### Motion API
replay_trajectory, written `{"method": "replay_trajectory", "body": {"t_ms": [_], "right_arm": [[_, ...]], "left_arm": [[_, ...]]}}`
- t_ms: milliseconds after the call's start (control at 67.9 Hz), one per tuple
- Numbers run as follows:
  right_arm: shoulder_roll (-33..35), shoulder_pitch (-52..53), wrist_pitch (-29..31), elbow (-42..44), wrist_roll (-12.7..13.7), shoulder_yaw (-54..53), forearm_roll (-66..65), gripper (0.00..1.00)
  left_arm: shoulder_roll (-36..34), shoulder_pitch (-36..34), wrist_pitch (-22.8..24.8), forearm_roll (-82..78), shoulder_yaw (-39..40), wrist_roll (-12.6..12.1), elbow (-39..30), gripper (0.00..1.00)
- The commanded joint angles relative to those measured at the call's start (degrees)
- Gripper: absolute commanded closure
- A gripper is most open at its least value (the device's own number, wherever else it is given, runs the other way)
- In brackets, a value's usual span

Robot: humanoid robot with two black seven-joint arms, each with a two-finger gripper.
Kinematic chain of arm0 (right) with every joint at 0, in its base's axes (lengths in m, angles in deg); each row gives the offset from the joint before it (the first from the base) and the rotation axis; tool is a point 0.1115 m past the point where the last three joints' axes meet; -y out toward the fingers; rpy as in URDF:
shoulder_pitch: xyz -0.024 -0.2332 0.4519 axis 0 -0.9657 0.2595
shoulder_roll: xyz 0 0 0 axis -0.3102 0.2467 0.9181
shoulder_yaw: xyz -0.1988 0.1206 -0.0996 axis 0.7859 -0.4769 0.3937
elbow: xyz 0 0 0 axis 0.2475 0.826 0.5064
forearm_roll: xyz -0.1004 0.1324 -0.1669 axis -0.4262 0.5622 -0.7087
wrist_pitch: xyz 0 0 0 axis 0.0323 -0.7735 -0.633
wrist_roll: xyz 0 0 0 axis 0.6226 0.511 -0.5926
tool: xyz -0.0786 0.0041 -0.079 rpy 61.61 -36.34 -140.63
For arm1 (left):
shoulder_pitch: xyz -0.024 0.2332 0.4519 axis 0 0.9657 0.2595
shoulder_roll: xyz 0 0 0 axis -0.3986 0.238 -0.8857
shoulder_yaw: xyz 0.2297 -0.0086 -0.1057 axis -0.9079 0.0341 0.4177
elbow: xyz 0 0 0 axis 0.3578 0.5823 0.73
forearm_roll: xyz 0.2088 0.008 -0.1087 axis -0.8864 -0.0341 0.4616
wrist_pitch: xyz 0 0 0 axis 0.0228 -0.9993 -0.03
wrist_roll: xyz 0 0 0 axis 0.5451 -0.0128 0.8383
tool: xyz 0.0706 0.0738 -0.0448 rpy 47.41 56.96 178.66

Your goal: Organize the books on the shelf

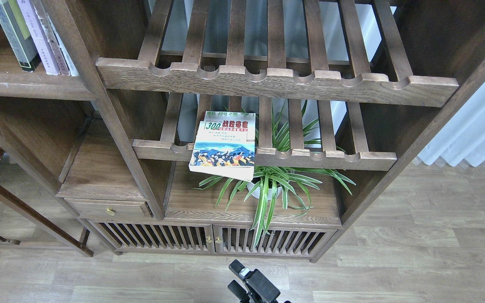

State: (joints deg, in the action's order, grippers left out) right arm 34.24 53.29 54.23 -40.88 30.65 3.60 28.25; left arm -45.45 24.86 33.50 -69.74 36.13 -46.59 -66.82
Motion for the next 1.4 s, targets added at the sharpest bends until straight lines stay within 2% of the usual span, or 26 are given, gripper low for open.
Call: {"method": "replay_trajectory", "body": {"t_ms": [0,383,559,574,913,1045,1384], "right_arm": [[0.0,0.0,0.0,0.0,-0.5,-0.3,0.0,0.00],[0.0,0.0,0.0,0.0,-0.7,-0.3,0.0,0.00],[0.0,0.3,0.0,0.1,-1.3,-0.3,0.0,0.00],[0.0,0.6,0.0,0.1,-1.6,-0.3,0.0,0.00],[0.0,2.2,0.0,0.2,-2.9,-0.2,-0.1,0.00],[0.0,4.5,0.0,0.4,-3.6,-0.2,-0.2,0.00],[0.0,9.3,0.0,2.9,-3.7,-0.3,-0.2,0.00]], "left_arm": [[-1.2,5.6,0.0,2.1,2.1,-0.1,-4.7,0.37],[-1.4,24.2,0.0,3.5,11.6,-0.1,-17.2,0.34],[-1.3,32.0,0.0,7.9,12.3,-0.1,-20.6,0.33],[-1.1,34.2,0.0,8.3,12.3,-0.1,-20.9,0.33],[3.7,43.4,0.0,8.5,12.3,-0.3,-21.0,0.28],[5.5,47.6,0.0,8.5,11.3,-0.3,-20.9,0.23],[10.4,53.1,0.0,8.3,11.1,-0.3,-18.2,0.17]]}}
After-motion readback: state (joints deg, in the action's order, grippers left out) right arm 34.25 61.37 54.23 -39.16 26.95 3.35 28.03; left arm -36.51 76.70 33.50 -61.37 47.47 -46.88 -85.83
